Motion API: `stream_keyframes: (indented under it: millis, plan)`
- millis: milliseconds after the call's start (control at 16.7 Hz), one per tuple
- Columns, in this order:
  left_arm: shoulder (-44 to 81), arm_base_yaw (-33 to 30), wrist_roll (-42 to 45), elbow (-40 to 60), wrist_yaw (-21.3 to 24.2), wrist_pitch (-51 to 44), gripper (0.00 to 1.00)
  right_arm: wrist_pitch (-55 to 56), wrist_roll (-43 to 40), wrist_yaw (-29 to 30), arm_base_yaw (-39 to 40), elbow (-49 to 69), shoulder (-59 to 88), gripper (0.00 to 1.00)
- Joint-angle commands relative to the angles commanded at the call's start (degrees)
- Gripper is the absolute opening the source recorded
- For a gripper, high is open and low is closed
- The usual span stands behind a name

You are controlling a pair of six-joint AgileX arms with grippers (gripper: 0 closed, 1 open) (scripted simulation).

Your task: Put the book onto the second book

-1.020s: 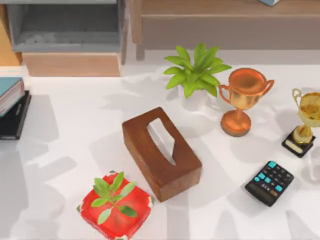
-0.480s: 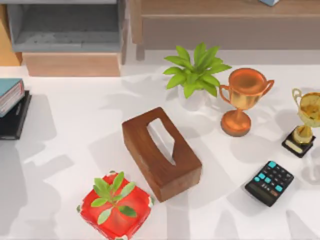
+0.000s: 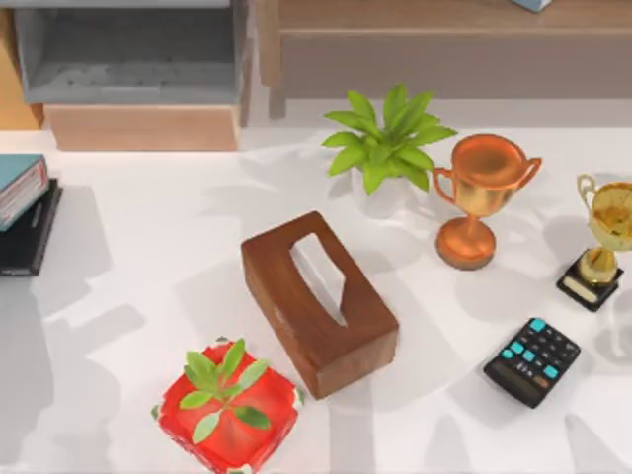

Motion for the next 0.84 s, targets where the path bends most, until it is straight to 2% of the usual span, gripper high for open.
stream_keyframes:
  millis: [480,840]
  plan:
    - [0.00,0.00,0.00,0.00,0.00,0.00,0.98,0.00,0.00,0.00,0.00,0.00,0.00,1.00]
    - [0.00,0.00,0.00,0.00,0.00,0.00,1.00,0.00,0.00,0.00,0.00,0.00,0.00,1.00]
